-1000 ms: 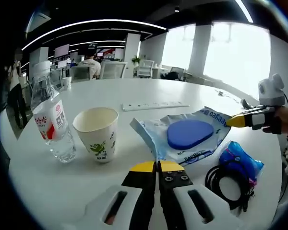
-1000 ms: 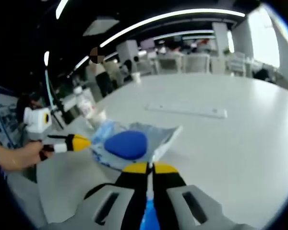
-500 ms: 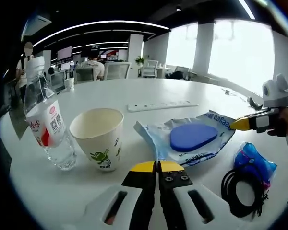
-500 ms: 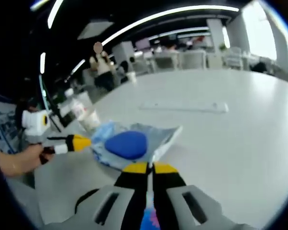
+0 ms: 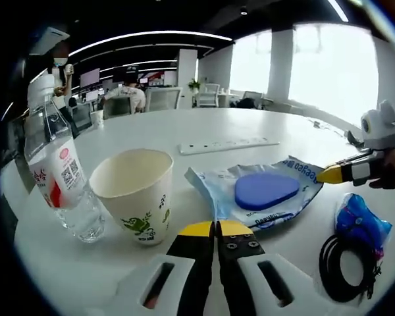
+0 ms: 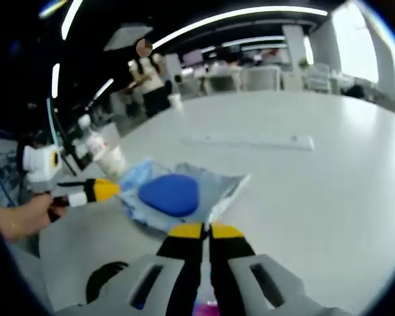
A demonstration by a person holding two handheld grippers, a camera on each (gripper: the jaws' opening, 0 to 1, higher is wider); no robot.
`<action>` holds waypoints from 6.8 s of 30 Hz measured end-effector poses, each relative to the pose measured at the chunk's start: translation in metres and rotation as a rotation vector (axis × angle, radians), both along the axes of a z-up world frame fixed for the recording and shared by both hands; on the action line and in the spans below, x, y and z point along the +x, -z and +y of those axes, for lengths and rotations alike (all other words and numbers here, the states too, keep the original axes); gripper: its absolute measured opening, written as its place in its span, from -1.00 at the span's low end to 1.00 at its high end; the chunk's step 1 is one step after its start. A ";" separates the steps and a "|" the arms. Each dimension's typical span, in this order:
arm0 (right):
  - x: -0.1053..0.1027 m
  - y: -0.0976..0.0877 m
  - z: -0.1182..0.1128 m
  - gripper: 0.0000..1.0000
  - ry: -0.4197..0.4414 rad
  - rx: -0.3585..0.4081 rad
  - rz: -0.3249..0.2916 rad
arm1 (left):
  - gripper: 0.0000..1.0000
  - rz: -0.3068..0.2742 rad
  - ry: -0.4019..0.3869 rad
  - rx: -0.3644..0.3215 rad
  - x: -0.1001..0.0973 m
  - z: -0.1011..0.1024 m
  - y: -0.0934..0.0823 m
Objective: Arrange the tabletop items into an orderly group along one side of the table until the central work area is clear of visible clutter.
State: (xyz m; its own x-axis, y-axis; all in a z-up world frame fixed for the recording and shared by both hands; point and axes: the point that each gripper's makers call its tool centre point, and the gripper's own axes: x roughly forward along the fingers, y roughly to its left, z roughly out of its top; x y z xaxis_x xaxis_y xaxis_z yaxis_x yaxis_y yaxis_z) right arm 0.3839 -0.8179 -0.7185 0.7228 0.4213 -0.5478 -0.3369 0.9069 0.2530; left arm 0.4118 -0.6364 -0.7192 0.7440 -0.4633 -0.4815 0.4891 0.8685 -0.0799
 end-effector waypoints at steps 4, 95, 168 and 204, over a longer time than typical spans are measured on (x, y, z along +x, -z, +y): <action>-0.001 0.005 0.001 -1.00 -0.007 -0.025 0.008 | -1.00 0.011 -0.008 0.005 0.000 0.001 0.005; -0.129 -0.054 -0.032 0.93 0.259 -0.104 0.012 | 0.82 -0.128 0.256 -0.099 -0.060 -0.058 -0.065; -0.201 0.021 -0.014 -0.97 0.800 0.130 0.264 | -1.00 0.121 0.680 0.007 -0.095 -0.159 0.009; -0.178 -0.018 -0.107 -1.00 0.749 -0.092 0.166 | -1.00 0.098 0.713 -0.060 -0.120 -0.182 -0.028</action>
